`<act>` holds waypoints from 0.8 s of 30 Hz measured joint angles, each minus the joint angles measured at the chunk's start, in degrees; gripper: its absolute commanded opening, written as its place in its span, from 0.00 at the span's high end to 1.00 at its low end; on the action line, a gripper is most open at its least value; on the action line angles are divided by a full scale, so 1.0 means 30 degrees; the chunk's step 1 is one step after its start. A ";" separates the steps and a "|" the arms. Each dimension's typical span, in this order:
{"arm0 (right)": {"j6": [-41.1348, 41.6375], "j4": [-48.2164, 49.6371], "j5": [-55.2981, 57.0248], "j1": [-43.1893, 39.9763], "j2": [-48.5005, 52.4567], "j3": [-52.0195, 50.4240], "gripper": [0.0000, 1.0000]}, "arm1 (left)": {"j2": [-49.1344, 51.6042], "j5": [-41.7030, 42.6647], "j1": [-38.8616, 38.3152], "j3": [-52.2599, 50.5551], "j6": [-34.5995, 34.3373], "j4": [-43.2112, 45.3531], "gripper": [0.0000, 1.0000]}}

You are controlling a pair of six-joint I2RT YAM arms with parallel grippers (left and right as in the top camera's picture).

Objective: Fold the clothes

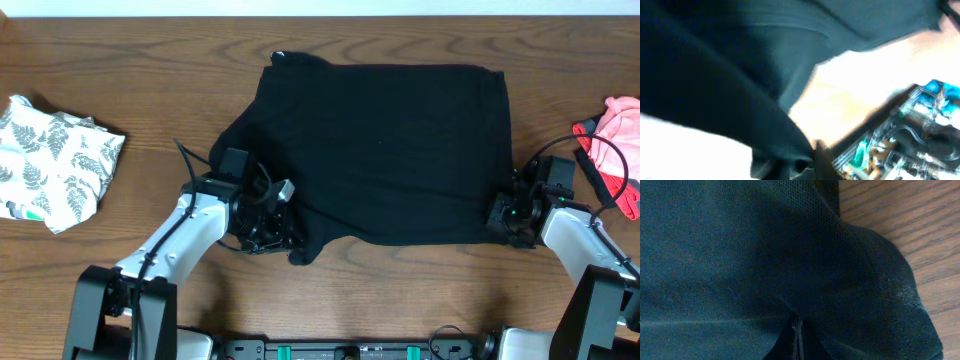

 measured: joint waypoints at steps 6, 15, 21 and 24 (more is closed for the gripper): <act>0.0000 0.0000 0.0007 0.0000 0.0000 0.0000 0.99 | -0.0372 0.1093 0.0000 0.0000 0.0182 -0.0255 0.94; 0.0714 -0.0058 0.0219 0.0000 0.0015 0.0036 0.80 | -0.1137 -0.1304 0.0000 0.0000 0.0444 -0.2841 0.94; 0.1013 -0.0503 -0.0561 -0.0051 0.0182 0.0466 0.58 | -0.1282 -0.4350 0.0000 0.0000 0.0444 -0.2623 0.94; 0.1158 -0.1078 -0.0685 -0.0160 0.0313 0.0918 0.53 | -0.1282 -0.4925 0.0000 -0.0007 0.0452 -0.2266 0.94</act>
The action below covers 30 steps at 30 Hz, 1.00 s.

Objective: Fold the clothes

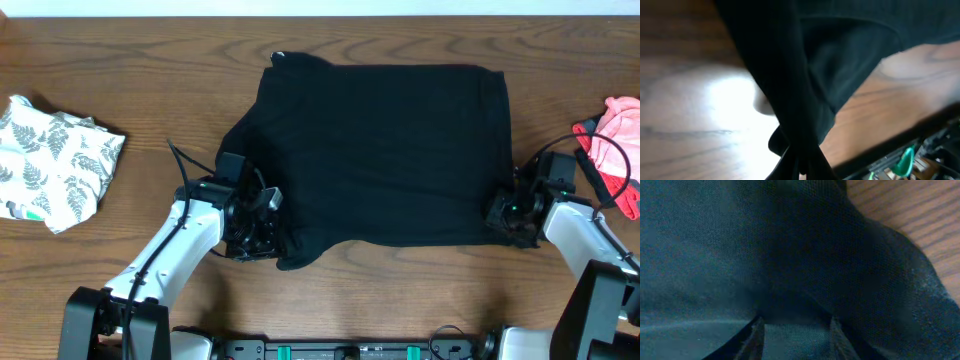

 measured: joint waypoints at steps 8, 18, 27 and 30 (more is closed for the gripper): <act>0.0415 -0.1872 0.0350 -0.2390 -0.0189 0.0350 0.43 | 0.0000 -0.0437 0.0000 0.0007 -0.0007 0.0219 0.94; 0.1005 -0.2834 -0.1384 -0.7002 -0.0372 0.0350 0.36 | 0.0000 -0.0452 0.0000 0.0007 -0.0007 0.0350 0.94; 0.1457 -0.4102 -0.1909 -0.7482 -0.0386 0.0350 0.33 | 0.0000 -0.0583 0.0000 0.0007 -0.0015 0.0357 0.94; 0.1712 -0.4204 -0.2157 -0.8204 -0.0386 0.0379 0.33 | 0.0000 -0.0590 0.0000 0.0007 -0.0015 0.0357 0.94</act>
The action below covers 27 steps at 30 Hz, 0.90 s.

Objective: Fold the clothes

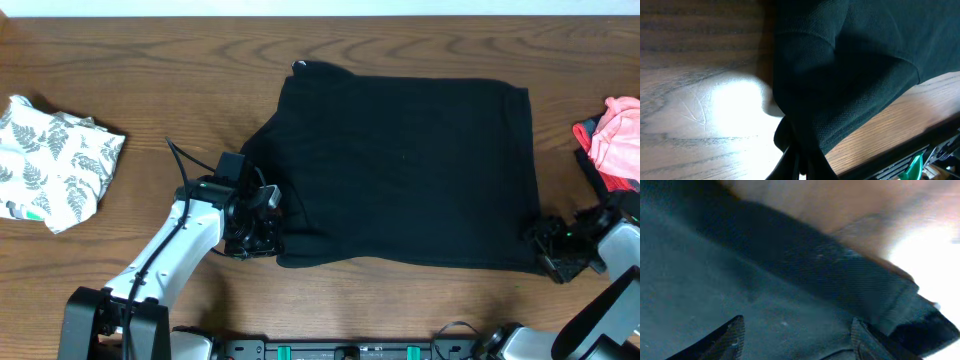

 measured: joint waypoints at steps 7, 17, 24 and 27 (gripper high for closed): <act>0.0153 -0.2091 0.0066 -0.2448 0.0007 0.1566 0.33 | 0.0000 -0.0007 0.0000 0.0000 0.0007 0.0189 0.94; 0.0146 -0.3402 0.0357 -0.4677 0.0007 0.2237 0.33 | 0.0000 -0.0058 0.0000 0.0000 0.0000 0.0211 0.94; 0.0138 -0.1741 0.0525 -0.4714 0.0000 0.0510 0.35 | 0.0000 -0.0066 0.0000 0.0000 0.0000 0.0219 0.94; 0.0160 -0.0867 0.0459 -0.4714 -0.0146 -0.0393 0.41 | 0.0000 -0.0066 0.0000 0.0000 0.0007 0.0211 0.94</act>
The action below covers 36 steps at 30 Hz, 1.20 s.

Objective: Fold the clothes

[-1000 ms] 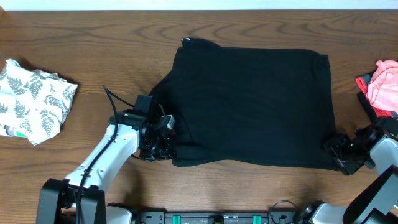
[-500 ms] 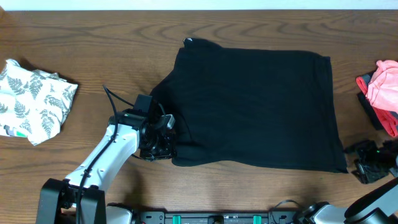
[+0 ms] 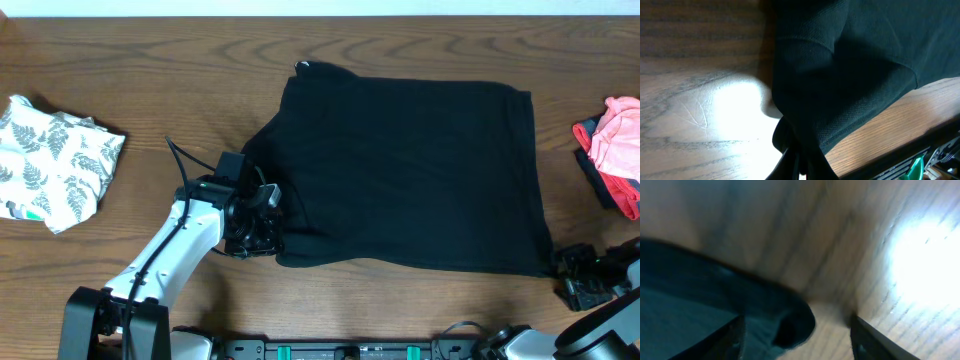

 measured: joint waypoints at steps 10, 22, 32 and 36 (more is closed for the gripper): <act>0.0051 0.1974 -0.0794 -0.0226 -0.0503 -0.1013 0.99 | 0.0000 0.0000 0.0000 0.0000 -0.0007 0.0000 0.94; -0.0444 0.1945 -0.1654 -0.0226 -0.0495 -0.1042 0.99 | 0.0000 0.0168 0.0000 0.0000 -0.0007 0.0000 0.94; -0.0954 0.1107 -0.3111 -0.0095 -0.3694 -0.1027 0.99 | -0.2295 0.0605 0.0000 0.0313 -0.0007 0.1122 0.94; -0.0940 0.1202 -0.3293 0.0408 -0.5544 -0.1013 0.99 | -0.3330 0.0663 0.0000 0.0386 -0.0087 0.1406 0.94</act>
